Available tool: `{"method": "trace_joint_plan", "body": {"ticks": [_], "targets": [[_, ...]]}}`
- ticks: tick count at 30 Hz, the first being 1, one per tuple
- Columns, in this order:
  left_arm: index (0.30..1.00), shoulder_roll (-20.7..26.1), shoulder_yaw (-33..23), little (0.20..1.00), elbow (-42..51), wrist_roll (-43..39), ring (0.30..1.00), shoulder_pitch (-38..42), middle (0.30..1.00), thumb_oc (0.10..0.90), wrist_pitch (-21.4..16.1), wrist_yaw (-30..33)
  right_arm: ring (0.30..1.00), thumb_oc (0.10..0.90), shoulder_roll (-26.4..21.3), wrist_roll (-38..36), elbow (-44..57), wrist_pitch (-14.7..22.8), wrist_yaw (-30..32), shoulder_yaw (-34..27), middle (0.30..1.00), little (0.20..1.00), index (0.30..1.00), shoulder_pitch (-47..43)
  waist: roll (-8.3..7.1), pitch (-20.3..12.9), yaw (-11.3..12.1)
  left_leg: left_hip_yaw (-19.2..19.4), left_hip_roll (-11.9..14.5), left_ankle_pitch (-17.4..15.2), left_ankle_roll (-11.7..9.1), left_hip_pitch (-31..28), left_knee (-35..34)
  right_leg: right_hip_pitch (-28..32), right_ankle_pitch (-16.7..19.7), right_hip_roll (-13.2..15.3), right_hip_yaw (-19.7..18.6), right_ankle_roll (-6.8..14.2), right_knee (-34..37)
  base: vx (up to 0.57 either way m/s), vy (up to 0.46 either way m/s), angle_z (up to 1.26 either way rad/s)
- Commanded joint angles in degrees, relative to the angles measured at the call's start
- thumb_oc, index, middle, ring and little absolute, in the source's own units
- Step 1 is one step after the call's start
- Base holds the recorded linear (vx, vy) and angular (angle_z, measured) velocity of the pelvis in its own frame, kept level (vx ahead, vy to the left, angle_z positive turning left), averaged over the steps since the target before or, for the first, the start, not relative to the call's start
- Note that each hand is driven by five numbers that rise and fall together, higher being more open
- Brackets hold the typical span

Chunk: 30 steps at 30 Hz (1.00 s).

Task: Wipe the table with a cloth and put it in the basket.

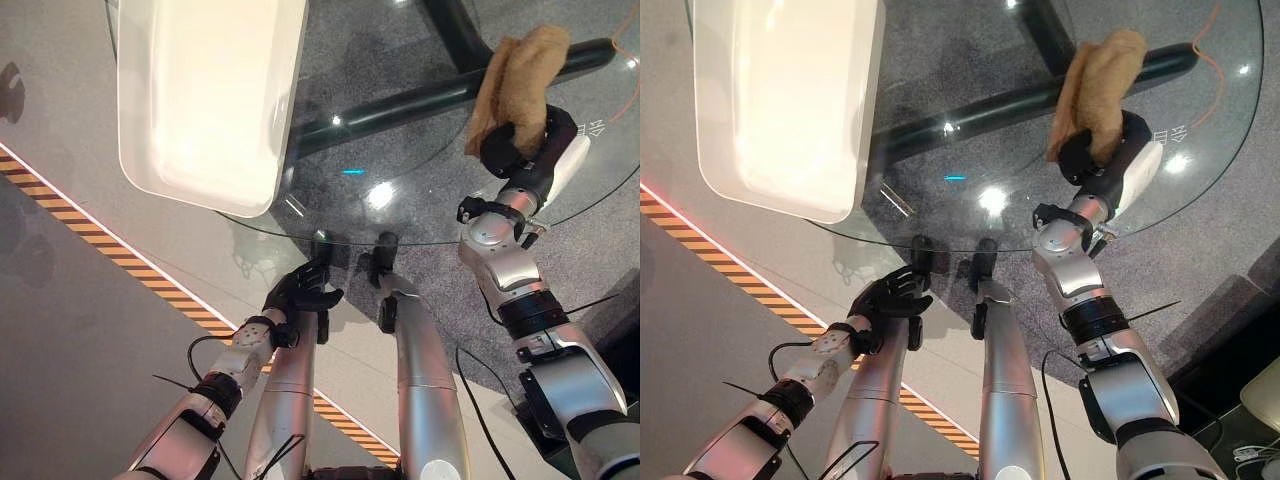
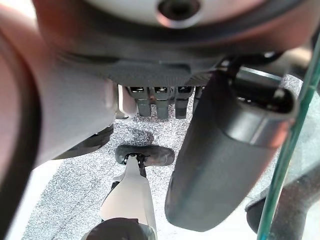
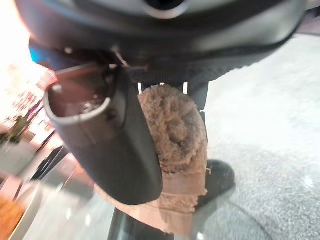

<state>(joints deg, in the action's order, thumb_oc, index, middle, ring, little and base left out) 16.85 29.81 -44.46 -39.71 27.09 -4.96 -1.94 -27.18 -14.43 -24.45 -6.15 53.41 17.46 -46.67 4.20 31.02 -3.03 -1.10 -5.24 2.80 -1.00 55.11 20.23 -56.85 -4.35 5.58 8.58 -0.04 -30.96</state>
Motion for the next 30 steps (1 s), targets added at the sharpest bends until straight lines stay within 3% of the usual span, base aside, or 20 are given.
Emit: {"method": "trace_joint_plan", "body": {"ticks": [1,15,30], "targets": [[0.9,-5.61,5.7,0.9,-0.6,-0.24,0.9,-8.88,0.9,0.8,4.69,-3.11,0.3,0.1,3.6,5.06,7.46,-0.33,-9.57,8.03,0.3,0.2,0.3,0.56,0.09,-1.22,2.92,1.65,-1.16,-5.99,2.35,3.53,9.42,-2.19,7.09,-2.78,-5.77,4.15,6.38,0.0,0.0,0.0],[0.9,-5.83,6.9,0.9,1.58,-1.53,0.9,-8.51,0.9,0.8,4.98,-2.01,0.3,0.1,6.29,10.41,6.85,-0.23,-16.87,14.83,0.3,0.2,0.3,4.78,0.27,-1.22,2.89,1.36,-1.33,-5.19,2.04,4.75,8.91,-3.4,7.22,-2.39,-5.14,4.38,6.43,0.0,0.002,0.0],[0.9,-4.93,7.25,0.9,3.47,-2.31,0.9,-7.55,0.9,0.8,6.83,-1.28,0.3,0.1,5.82,13.73,7.05,-0.63,-25.1,20.34,0.3,0.2,0.3,6.39,0.17,-1.22,2.86,1.4,-1.34,-4.76,1.67,4.83,8.86,-3.34,6.95,-1.85,-4.22,4.37,6.45,0.0,0.0,0.0]]}}
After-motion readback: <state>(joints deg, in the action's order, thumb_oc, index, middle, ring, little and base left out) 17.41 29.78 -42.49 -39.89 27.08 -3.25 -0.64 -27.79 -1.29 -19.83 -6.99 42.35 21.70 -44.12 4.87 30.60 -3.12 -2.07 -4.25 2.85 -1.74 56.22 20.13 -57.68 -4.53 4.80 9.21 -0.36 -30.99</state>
